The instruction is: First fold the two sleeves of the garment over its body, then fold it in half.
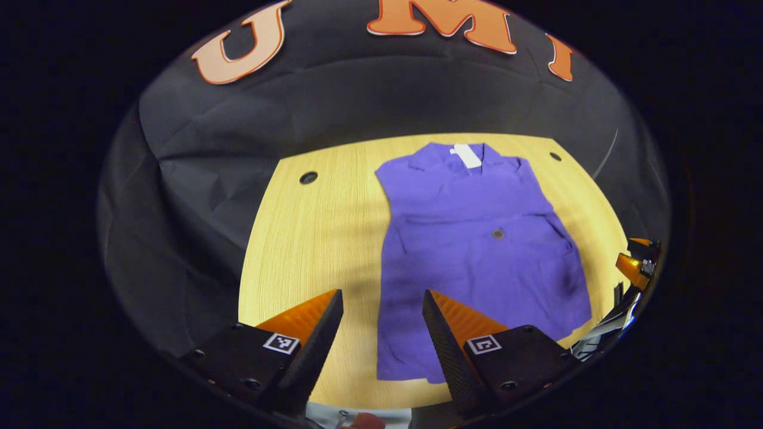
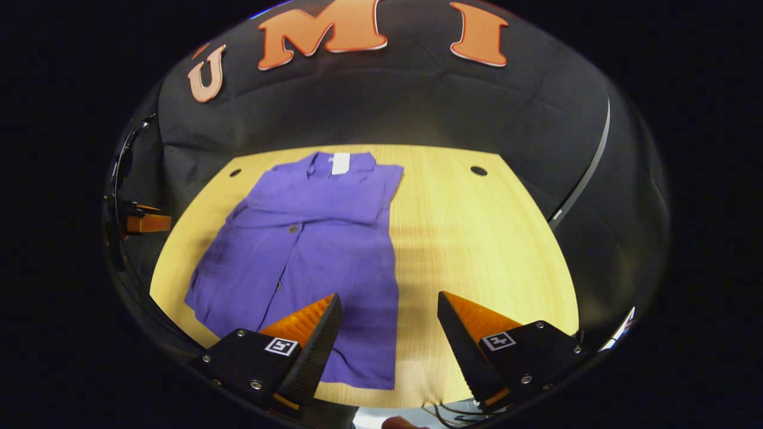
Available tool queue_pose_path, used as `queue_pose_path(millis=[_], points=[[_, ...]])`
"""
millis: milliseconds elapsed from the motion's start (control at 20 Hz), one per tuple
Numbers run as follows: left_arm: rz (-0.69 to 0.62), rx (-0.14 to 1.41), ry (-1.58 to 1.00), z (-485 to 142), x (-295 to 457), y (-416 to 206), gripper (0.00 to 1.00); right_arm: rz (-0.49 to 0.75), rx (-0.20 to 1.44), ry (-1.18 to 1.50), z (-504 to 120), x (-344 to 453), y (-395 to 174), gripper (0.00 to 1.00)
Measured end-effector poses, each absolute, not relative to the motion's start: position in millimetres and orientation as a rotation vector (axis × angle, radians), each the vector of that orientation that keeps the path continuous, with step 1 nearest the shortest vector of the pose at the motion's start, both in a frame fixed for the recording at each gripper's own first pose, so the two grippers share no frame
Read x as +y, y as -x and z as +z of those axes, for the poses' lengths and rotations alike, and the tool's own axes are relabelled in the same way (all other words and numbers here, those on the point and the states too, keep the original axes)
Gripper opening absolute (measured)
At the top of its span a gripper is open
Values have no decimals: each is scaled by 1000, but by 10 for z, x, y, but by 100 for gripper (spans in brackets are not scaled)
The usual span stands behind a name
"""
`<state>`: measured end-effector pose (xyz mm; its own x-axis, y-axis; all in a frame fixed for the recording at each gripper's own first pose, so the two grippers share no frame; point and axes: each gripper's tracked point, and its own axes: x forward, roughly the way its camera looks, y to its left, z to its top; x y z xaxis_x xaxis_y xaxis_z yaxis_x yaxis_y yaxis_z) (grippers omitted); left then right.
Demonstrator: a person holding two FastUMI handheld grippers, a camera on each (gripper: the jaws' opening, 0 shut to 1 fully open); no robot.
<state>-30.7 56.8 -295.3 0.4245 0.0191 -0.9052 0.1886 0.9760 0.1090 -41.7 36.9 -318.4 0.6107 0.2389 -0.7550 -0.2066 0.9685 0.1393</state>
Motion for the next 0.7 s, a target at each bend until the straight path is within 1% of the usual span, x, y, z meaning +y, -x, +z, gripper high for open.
queue_pose_path(millis=[200, 350, 400, 500, 550, 700], points=[[-97, 1258, -149, -3404, 643, 831, 86, 263, 1014, -21, -3645, 434, 746, 97], [-73, 1342, -124, -3737, 609, 1034, 87, 259, 1093, -4, -3873, 424, 952, 97], [-69, 1360, -112, -3802, 553, 1097, 87, 264, 1116, -7, -3926, 434, 1025, 97], [-59, 1388, -115, -3894, 682, 1295, 84, 265, 1154, -9, -4014, 441, 1150, 96], [-57, 1397, -123, -3938, 691, 1337, 87, 263, 1174, -8, -4062, 452, 1203, 96], [-54, 1438, -128, -4067, 717, 1480, 86, 259, 1238, 2, -4182, 453, 1348, 97]])
